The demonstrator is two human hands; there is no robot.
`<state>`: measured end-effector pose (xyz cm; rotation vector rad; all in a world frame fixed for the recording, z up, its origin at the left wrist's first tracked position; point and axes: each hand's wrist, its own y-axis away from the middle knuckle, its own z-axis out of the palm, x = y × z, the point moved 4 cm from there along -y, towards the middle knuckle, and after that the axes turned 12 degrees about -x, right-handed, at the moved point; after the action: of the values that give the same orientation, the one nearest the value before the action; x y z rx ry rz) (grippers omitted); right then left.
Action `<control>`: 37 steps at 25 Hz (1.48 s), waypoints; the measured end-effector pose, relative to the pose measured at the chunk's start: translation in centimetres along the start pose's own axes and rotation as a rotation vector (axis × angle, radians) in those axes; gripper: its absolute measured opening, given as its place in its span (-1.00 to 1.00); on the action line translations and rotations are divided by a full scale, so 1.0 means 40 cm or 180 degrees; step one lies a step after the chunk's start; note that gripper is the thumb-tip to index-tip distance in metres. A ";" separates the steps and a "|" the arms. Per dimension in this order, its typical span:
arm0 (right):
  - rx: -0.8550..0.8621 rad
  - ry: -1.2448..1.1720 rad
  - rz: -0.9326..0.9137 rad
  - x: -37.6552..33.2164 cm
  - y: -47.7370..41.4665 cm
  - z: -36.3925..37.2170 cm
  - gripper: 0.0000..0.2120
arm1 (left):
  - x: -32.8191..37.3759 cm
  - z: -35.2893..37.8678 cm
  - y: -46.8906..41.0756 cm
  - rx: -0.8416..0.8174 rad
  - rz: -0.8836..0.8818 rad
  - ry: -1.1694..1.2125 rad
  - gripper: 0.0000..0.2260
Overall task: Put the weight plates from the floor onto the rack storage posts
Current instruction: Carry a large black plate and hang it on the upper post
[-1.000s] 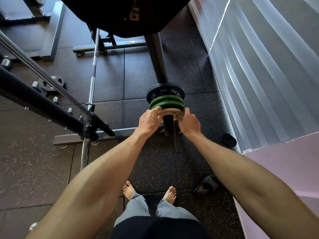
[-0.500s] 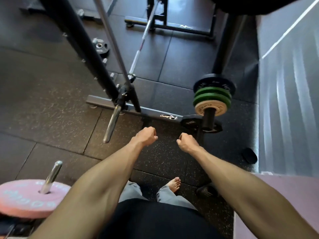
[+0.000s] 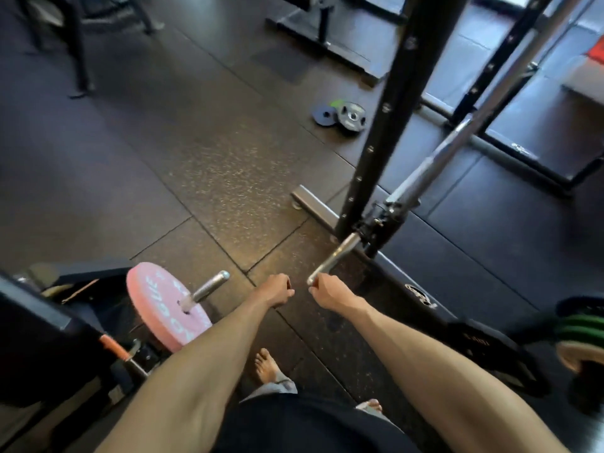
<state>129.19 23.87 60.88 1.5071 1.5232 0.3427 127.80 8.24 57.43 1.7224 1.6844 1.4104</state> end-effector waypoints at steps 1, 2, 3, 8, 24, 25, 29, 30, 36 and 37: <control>-0.0070 0.0122 -0.0081 -0.065 -0.033 -0.010 -0.67 | -0.053 -0.042 0.002 0.0061 -0.0055 0.0107 -0.81; -0.0138 0.0225 -0.0179 -0.127 -0.061 -0.019 -0.66 | -0.100 -0.080 0.004 0.0113 -0.0115 0.0224 -0.81; -0.0180 0.0311 -0.0261 -0.177 -0.084 -0.030 -0.66 | -0.138 -0.113 0.007 0.0144 -0.0173 0.0323 -0.80; -0.0314 0.0423 -0.0401 -0.347 -0.255 -0.107 -0.71 | -0.254 -0.286 -0.060 0.0305 -0.0334 0.0738 -0.79; -0.0394 0.0387 -0.0217 -0.621 -0.919 -0.762 -0.73 | -0.131 -1.156 -0.559 0.0311 -0.0129 0.0686 -0.88; -0.0382 0.0335 -0.0159 -0.617 -0.959 -0.805 -0.72 | -0.112 -1.204 -0.595 0.0254 -0.0118 0.0692 -0.88; -0.0292 0.0185 0.0083 -0.607 -1.115 -0.979 -0.71 | -0.027 -1.412 -0.765 0.0142 0.0039 0.0518 -0.86; -0.0235 0.0081 0.0125 -0.608 -1.165 -1.033 -0.72 | -0.002 -1.476 -0.815 0.0077 0.0084 0.0473 -0.85; 0.0143 -0.0437 0.0525 -0.647 -1.385 -1.383 -0.72 | 0.165 -1.856 -1.079 -0.0339 0.0336 -0.0128 -0.88; 0.0222 -0.0539 0.0552 -0.650 -1.416 -1.433 -0.73 | 0.186 -1.910 -1.116 -0.0397 0.0385 -0.0212 -0.89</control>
<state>45.38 11.88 59.29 1.6842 1.2871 0.2571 39.81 -3.70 58.48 1.8066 1.4476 1.4602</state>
